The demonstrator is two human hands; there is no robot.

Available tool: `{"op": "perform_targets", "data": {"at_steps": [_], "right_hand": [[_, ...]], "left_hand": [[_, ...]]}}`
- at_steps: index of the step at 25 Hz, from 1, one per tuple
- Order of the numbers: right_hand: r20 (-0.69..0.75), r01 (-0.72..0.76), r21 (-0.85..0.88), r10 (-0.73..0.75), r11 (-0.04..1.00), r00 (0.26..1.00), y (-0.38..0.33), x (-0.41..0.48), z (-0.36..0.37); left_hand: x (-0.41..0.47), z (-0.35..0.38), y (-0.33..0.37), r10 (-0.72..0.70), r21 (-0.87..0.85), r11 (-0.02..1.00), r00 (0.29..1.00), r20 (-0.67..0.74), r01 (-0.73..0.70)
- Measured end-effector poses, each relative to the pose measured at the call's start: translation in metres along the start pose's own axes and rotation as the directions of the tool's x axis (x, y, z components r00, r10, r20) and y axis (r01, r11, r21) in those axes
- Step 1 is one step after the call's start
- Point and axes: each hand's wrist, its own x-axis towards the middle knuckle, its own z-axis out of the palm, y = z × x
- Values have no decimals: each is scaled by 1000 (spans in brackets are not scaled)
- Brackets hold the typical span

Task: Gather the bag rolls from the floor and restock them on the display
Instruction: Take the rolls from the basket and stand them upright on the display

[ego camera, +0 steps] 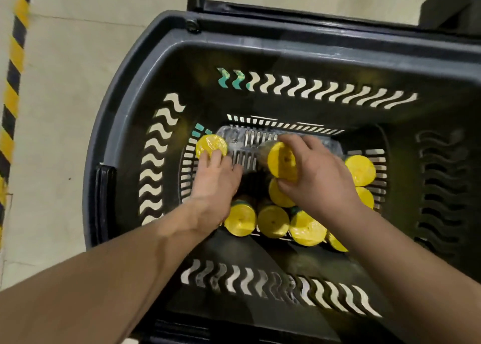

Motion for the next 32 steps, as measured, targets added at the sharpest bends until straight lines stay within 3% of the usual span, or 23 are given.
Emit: {"op": "perform_targets", "data": {"at_steps": [4,8,13,18,22,25,32], "right_hand": [[3,43,79,-43,996,999,7,-22,-35],[-30,72,200,-67,977,997,-11,-61,-116],[-78,218,347,-203,912,976,-53,-128,-279],[-350,249,490,-73,836,934,-120,-228,-464],[-596,446,583,-15,679,803,-167,-303,-572],[-713,552,593,63,586,698,-192,-355,-633],[-819,546,534,237,645,522,-193,-437,-674]], "left_hand": [[-35,-31,-18,-44,-421,907,999,-18,32],[-99,-111,-36,0,-580,810,988,-156,-91],[-209,-259,-78,28,-544,787,898,-439,-290],[-343,-440,-108,17,-559,679,771,-637,-476],[-439,-551,-99,-81,-605,406,633,-770,-685],[-487,-616,-85,-88,-549,183,543,-835,-816],[-520,-688,-45,53,-347,104,354,-934,-932]]}}
